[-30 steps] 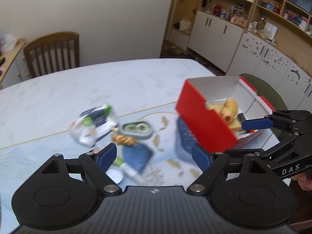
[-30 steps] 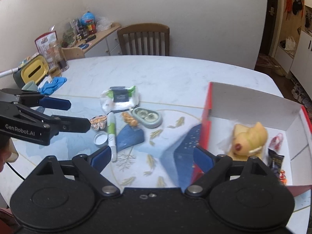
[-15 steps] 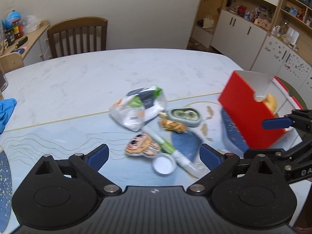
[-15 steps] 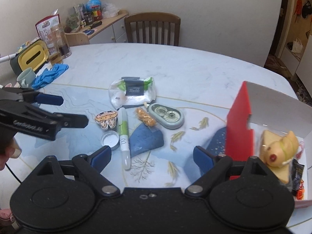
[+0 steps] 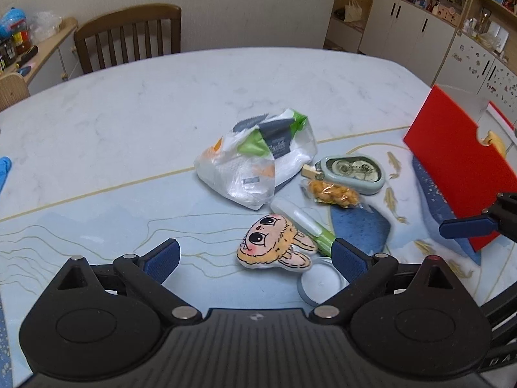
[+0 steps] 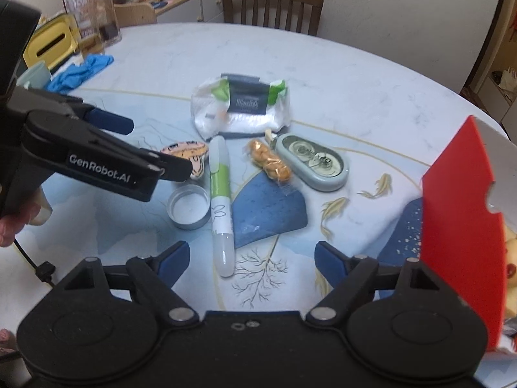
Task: Organize objects
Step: 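Withdraw both tools from the box back over the table items, then grasp the cartoon-face packet with the left tool while the right tool grasps the glue stick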
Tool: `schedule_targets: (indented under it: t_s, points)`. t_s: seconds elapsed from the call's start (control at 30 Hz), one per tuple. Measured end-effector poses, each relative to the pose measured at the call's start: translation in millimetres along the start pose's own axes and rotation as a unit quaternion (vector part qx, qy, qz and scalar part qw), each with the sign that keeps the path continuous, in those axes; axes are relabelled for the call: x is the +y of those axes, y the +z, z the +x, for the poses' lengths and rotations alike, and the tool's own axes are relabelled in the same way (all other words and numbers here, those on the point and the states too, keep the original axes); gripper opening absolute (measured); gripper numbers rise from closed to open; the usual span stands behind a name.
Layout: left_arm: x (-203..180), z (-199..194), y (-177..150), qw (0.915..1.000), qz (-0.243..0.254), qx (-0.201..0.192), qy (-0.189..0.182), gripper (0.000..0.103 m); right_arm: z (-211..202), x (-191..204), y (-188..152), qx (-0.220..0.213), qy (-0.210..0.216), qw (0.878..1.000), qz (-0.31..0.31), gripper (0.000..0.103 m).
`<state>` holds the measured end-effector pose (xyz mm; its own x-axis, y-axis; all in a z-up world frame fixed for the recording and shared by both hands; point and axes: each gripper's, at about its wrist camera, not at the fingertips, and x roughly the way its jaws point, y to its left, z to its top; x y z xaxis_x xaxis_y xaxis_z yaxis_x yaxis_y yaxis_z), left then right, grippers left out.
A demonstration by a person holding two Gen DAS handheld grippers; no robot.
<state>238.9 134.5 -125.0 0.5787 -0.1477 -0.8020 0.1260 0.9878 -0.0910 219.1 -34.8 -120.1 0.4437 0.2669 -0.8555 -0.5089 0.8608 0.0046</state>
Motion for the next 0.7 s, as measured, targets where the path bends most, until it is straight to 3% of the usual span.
schedule_targets:
  t_s: [0.37, 0.57, 0.7]
  points:
    - [-0.4, 25.9, 2.6, 0.9998, 0.004, 0.021, 0.001, 0.100, 29.0, 3.8, -0.2, 0.019, -0.012, 0.999, -0.023, 0.068]
    - [4.6, 35.3, 3.4, 0.9996, -0.002, 0.027, 0.002, 0.100, 36.7, 3.0, 8.4, 0.009, -0.008, 1.000, -0.025, 0.066]
    - [5.8, 40.0, 4.0, 0.9995, 0.006, 0.025, 0.016, 0.100, 41.9, 3.5, 17.2, 0.003, -0.004, 1.000, -0.022, 0.059]
